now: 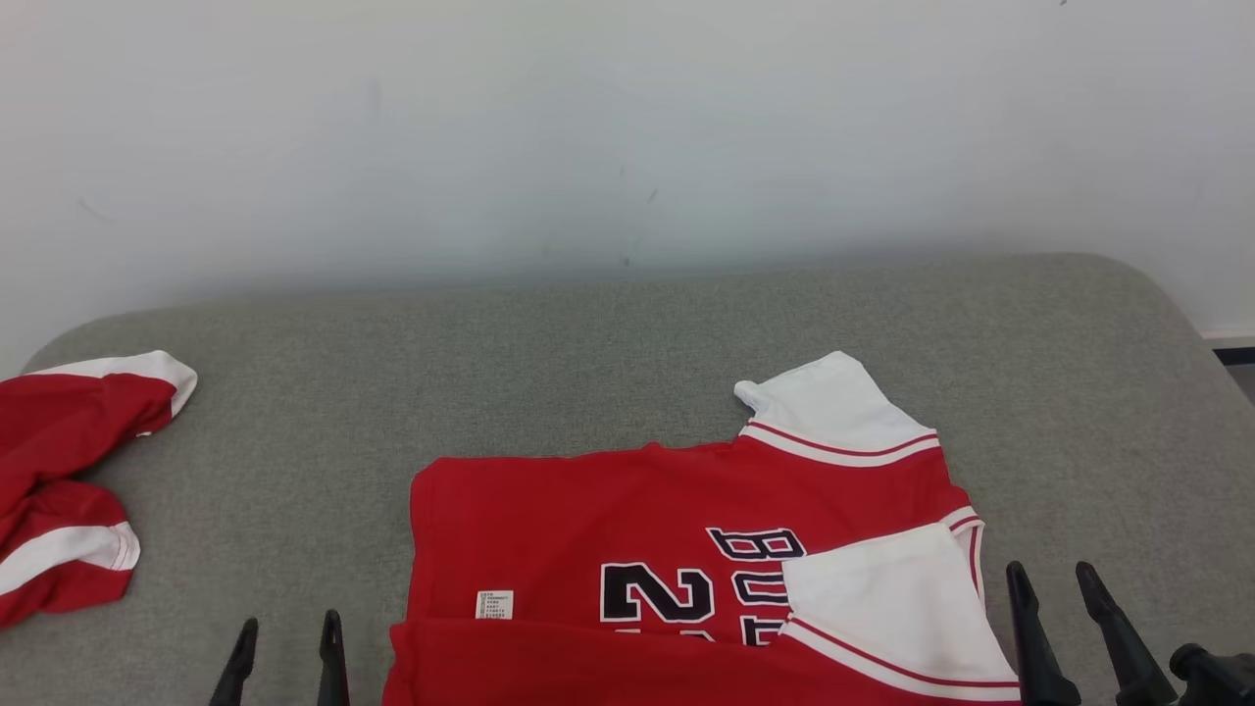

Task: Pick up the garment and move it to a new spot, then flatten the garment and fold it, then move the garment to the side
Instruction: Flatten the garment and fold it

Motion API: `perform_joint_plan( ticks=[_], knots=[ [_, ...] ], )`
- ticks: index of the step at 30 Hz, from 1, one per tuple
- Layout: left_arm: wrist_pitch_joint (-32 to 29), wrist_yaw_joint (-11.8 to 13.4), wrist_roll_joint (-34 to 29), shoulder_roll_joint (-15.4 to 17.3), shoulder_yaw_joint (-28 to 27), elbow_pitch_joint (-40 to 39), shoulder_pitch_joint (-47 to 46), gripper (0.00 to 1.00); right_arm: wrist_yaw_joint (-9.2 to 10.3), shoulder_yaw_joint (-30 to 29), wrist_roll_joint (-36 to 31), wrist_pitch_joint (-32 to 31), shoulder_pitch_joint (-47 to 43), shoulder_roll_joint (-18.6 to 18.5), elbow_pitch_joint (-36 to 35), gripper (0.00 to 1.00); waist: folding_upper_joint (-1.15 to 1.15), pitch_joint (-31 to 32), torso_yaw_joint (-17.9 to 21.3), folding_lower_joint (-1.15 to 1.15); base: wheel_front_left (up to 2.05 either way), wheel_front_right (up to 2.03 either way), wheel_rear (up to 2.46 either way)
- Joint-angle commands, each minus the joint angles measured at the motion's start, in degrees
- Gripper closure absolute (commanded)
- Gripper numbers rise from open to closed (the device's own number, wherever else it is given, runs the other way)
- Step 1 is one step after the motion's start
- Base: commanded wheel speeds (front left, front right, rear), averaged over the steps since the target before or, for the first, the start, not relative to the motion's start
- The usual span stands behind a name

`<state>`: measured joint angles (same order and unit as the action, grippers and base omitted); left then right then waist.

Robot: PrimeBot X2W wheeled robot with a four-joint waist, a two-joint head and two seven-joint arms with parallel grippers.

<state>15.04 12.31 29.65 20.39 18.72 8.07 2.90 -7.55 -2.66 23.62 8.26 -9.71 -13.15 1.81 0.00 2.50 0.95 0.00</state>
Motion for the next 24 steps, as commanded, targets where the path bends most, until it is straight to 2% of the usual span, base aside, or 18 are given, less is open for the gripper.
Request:
perform_joint_plan(
  ticks=[1,5,9,17,24],
  knots=[
    [0.15,0.35,-2.27,-0.74,-1.38,-1.16,0.41,0.0,0.14,-0.32,-1.62,1.41,0.51,1.19,-0.07,0.0,0.0,-0.02,-0.17,0.0,0.0,0.0,0.0],
    [0.17,0.77,-7.94,-2.75,-6.14,-3.77,2.29,0.0,0.14,-0.21,-5.37,3.77,0.91,2.66,1.03,0.0,0.0,-0.08,-0.29,0.0,0.0,0.0,0.0],
    [0.18,-0.03,-10.92,-4.97,-10.51,-5.06,3.8,0.0,0.14,0.27,-7.98,5.06,1.37,3.78,2.29,0.0,0.0,-0.13,-0.09,0.0,0.0,0.0,0.0],
    [0.18,-4.04,-12.78,-7.16,-14.84,-4.78,3.52,0.0,0.14,0.47,-8.71,5.96,3.13,4.91,4.27,0.0,0.0,-0.33,0.25,0.0,0.0,0.0,0.0],
    [-0.42,-9.19,-11.94,-5.97,-14.02,0.07,-2.36,0.0,0.14,2.01,-6.81,4.25,9.59,3.73,7.71,0.0,0.0,-1.92,1.67,0.0,0.0,0.0,0.0]
  ],
)
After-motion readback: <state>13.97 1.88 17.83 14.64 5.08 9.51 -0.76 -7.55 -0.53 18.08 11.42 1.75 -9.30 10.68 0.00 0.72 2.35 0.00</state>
